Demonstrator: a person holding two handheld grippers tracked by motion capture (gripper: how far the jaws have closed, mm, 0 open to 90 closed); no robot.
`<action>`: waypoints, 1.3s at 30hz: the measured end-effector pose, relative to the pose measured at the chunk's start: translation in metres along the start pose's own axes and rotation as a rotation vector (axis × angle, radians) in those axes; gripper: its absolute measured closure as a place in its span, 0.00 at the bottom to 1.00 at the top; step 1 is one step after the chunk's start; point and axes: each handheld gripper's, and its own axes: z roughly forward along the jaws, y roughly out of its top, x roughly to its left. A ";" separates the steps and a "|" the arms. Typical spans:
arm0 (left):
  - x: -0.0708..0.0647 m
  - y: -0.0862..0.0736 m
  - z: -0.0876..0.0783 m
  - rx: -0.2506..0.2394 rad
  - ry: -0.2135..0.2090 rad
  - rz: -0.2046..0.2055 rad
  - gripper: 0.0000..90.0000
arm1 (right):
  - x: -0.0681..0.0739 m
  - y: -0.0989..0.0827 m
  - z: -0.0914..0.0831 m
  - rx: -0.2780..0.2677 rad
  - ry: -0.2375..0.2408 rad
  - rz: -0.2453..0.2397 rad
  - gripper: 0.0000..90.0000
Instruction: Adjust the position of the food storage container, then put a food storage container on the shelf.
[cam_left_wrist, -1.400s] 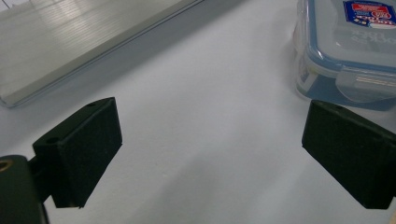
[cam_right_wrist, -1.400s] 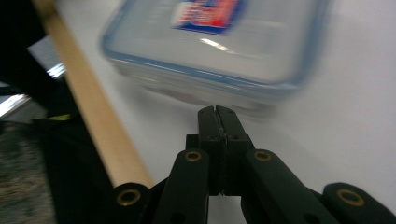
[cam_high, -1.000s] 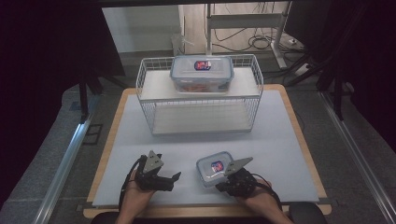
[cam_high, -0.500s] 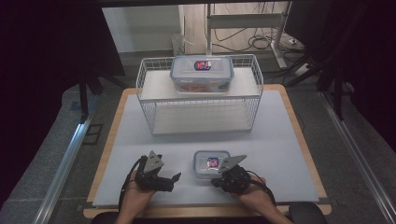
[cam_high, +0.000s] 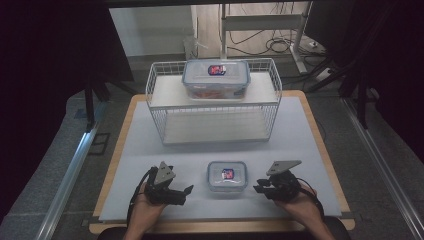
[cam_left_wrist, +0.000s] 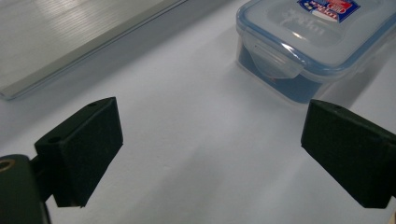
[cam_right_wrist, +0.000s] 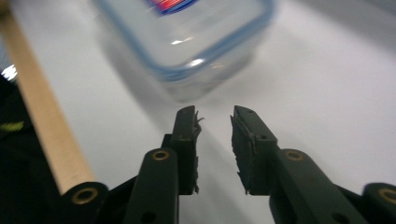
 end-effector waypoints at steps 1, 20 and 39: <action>0.000 0.000 0.000 0.002 0.000 0.001 0.06 | -0.004 0.000 -0.003 -0.018 -0.014 0.005 0.72; 0.003 -0.006 0.008 0.033 0.001 0.002 0.04 | -0.028 -0.010 0.005 -0.057 -0.114 -0.010 0.28; 0.003 0.013 0.019 0.078 -0.157 -0.103 0.06 | -0.025 0.006 -0.008 -0.089 -0.003 0.095 0.42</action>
